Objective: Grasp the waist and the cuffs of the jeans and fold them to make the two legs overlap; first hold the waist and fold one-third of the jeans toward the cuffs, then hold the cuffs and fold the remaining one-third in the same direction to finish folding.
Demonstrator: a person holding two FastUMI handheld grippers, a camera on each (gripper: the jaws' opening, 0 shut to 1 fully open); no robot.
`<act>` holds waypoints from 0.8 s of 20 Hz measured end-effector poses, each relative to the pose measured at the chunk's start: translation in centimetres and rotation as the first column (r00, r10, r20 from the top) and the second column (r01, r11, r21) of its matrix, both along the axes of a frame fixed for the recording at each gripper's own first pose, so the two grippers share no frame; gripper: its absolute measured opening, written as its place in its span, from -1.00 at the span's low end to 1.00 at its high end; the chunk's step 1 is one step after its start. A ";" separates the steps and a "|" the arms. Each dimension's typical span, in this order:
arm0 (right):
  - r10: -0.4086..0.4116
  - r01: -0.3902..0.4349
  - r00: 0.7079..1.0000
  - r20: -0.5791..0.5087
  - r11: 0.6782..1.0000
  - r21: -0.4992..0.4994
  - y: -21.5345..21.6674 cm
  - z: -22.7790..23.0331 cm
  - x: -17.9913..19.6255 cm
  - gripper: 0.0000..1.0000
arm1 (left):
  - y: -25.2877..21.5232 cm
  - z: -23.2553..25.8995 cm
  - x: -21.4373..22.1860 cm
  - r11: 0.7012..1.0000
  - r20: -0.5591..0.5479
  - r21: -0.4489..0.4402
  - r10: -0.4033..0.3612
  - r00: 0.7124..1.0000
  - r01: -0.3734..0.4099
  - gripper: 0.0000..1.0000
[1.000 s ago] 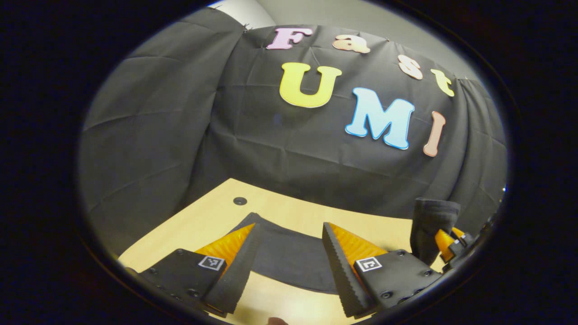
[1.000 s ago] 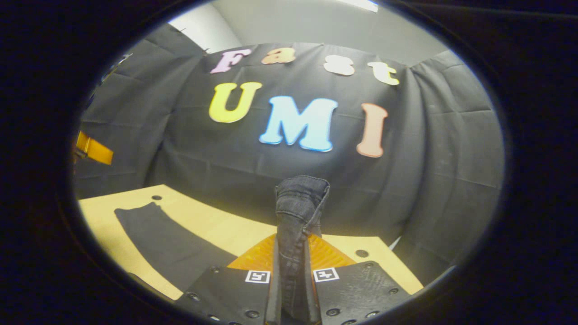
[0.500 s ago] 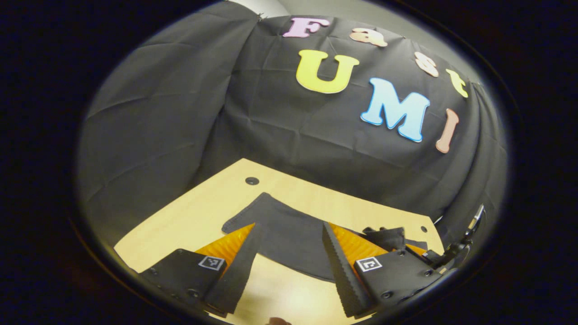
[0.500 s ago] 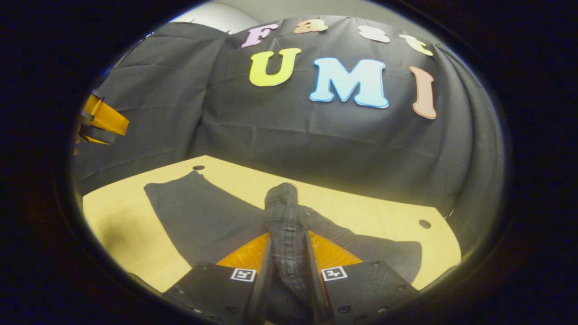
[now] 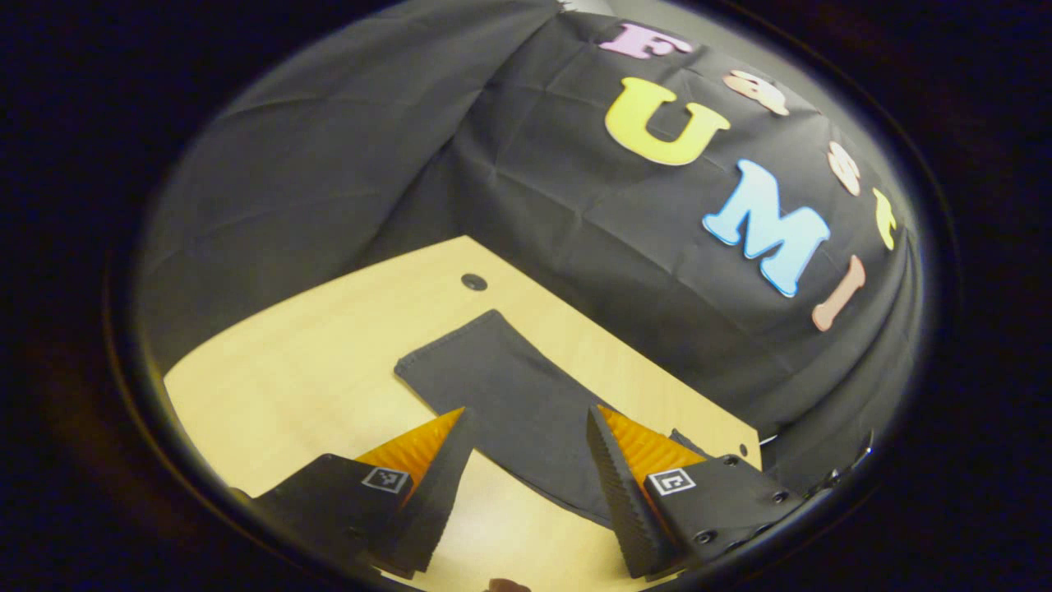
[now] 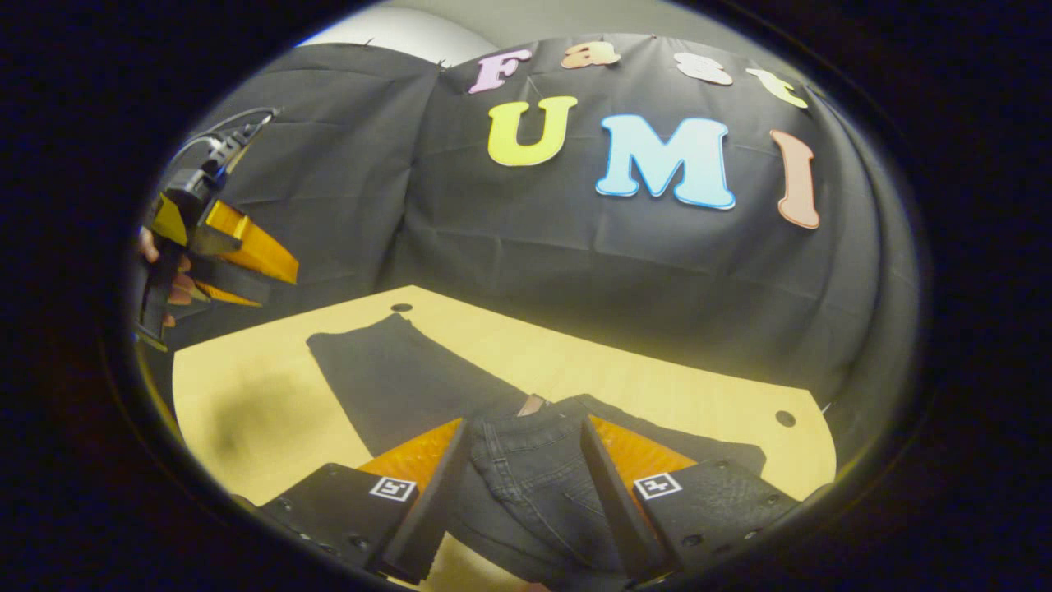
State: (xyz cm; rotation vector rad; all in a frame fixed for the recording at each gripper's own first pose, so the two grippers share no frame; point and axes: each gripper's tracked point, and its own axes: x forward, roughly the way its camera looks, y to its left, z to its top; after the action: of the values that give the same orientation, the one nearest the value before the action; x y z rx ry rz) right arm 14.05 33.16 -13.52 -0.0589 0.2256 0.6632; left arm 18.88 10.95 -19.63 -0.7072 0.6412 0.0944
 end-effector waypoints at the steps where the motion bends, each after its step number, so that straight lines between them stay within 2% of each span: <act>1: -0.019 0.019 1.000 0.003 1.000 0.010 -0.7 0.9 -0.1 0.61 | 0.7 -1.0 0.3 0.998 -0.029 -0.047 0.027 0.999 -0.028 0.81; 5: -0.131 0.131 0.991 0.005 0.991 0.035 -4.2 4.0 -0.5 0.64 | 3.7 -4.6 1.0 0.974 -0.135 -0.184 0.110 0.985 -0.134 0.80; 8: -0.228 0.227 0.973 0.019 0.973 0.041 -7.0 5.6 -0.8 0.65 | 5.1 -8.1 1.3 0.950 -0.208 -0.253 0.133 0.969 -0.184 0.80; 12: -0.387 0.385 0.920 0.058 0.922 0.042 -11.2 7.3 -0.7 0.67 | 5.7 -12.1 2.8 0.923 -0.276 -0.321 0.124 0.953 -0.213 0.81; 16: -0.471 0.470 0.882 0.022 0.882 0.035 -13.4 7.2 -0.9 0.68 | 5.5 -14.8 4.7 0.912 -0.308 -0.347 0.109 0.945 -0.218 0.80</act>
State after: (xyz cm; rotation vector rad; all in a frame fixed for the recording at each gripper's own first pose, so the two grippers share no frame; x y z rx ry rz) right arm 13.20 19.71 -6.36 0.0144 0.1915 0.1778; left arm 23.55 16.42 -34.39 -1.1364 0.8860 0.2370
